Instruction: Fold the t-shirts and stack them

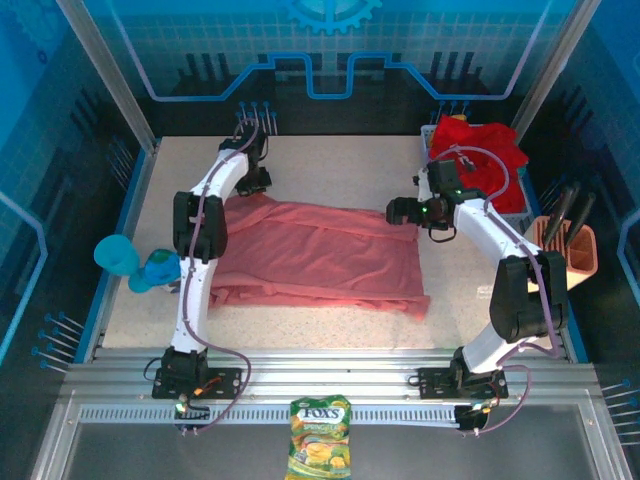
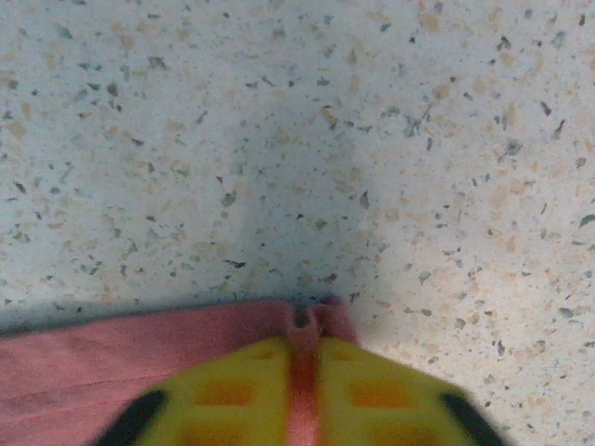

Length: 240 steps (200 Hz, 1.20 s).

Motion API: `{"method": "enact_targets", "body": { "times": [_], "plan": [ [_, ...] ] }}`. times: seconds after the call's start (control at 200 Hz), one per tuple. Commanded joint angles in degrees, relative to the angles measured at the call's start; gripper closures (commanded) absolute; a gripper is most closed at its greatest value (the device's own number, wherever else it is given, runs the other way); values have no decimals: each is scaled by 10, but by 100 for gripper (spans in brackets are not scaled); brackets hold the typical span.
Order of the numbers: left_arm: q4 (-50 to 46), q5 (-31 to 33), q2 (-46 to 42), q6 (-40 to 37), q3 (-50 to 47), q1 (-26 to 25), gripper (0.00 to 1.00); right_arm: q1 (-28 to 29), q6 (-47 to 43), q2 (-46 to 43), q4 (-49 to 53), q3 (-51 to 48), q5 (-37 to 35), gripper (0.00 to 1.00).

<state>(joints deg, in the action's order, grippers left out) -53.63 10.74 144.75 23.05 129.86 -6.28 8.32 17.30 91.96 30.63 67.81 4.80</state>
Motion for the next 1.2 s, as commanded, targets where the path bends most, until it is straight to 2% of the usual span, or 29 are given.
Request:
{"method": "enact_targets", "body": {
  "times": [0.0, 0.175, 0.24, 0.355, 0.46, 0.69, 0.785, 0.971, 1.196],
  "plan": [
    [-33, 22, 1, -5, 31, -4, 98, -9, -3, -18, 15, -5, 4, 2],
    [-55, 53, -65, -27, 25, -7, 100, -10, 5, -17, 16, -5, 1, 2],
    [-58, 74, -102, -37, -2, -12, 100, -11, 13, -15, 12, -7, -1, 5],
    [-37, 102, -179, -48, -84, -18, 100, -12, 29, -1, 20, 0, -16, 22],
    [-10, 100, -241, -46, -158, -19, 100, -23, 57, 12, 25, 0, -38, 44],
    [11, 105, -324, -51, -258, -41, 100, -39, 63, 78, 39, 29, -35, 54],
    [26, 106, -346, -46, -296, -47, 100, -38, 70, 100, 26, 35, -11, 69],
    [45, 114, -375, -42, -347, -63, 100, -35, 82, 114, -3, 35, 14, 70],
    [48, 122, -384, -41, -364, -69, 100, -29, 87, 144, -7, 54, 22, 71]
  ]
}}
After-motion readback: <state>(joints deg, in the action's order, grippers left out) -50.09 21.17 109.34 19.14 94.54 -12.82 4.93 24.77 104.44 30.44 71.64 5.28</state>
